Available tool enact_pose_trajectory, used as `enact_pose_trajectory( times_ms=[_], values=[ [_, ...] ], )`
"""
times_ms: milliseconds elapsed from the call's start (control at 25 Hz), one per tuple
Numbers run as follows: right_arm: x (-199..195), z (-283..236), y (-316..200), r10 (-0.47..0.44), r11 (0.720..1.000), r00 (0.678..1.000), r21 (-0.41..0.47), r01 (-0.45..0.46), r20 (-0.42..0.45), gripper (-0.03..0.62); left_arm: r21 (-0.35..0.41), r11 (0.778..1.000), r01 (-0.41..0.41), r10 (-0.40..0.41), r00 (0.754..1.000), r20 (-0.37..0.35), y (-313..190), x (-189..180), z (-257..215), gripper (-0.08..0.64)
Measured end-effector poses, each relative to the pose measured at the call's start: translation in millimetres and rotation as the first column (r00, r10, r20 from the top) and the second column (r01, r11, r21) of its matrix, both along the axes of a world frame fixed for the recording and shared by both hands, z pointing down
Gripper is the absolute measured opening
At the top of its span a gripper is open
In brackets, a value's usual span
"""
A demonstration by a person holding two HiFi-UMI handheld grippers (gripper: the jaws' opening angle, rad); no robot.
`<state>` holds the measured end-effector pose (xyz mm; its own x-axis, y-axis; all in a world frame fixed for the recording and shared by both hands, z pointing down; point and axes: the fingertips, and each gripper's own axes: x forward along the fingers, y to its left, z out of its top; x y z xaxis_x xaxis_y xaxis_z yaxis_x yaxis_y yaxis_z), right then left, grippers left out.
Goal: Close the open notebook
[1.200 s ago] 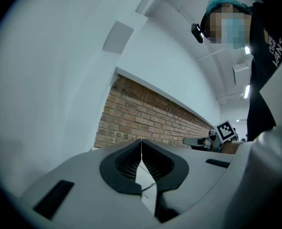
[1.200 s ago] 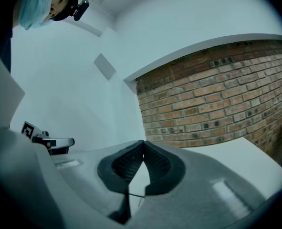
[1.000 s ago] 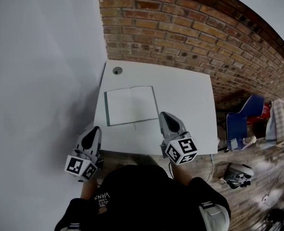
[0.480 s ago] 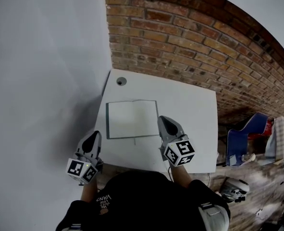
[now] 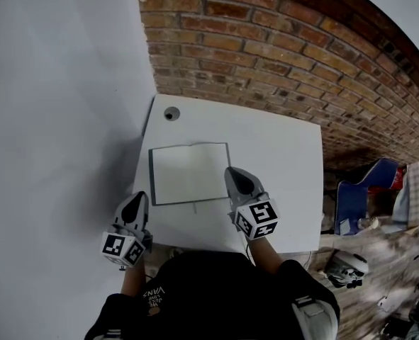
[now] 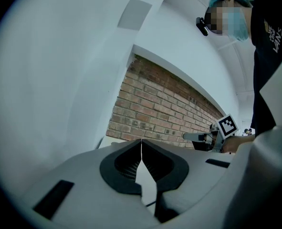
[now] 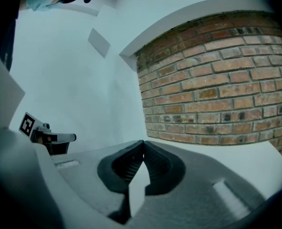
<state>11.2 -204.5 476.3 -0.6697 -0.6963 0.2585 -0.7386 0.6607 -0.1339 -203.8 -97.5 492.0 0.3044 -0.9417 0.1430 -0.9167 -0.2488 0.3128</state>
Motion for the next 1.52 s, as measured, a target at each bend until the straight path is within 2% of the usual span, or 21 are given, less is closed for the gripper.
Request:
enact_pose_trajectory(
  times_ms=[560, 880, 1240, 1520],
  values=[
    [16, 78, -30, 0.005, 0.995, 0.996, -0.1, -0.015, -0.094, -0.002, -0.125, 0.992, 0.013, -0.011, 1.0, 0.018, -21, 7, 58, 0.009],
    [7, 114, -40, -0.047, 0.99, 0.986, -0.142, 0.024, -0.157, -0.003, -0.183, 0.983, 0.026, -0.023, 1.0, 0.022, -30, 6, 79, 0.009],
    [-6, 153, -42, -0.121, 0.978, 0.967, -0.196, 0.076, -0.224, -0.002, -0.225, 0.974, -0.005, 0.017, 0.999, 0.05, -49, 15, 96, 0.009],
    [-3, 173, -43, -0.141, 0.969, 0.956, -0.235, 0.079, -0.258, -0.003, -0.302, 0.953, 0.004, 0.01, 0.999, 0.047, -52, 17, 119, 0.009]
  ],
)
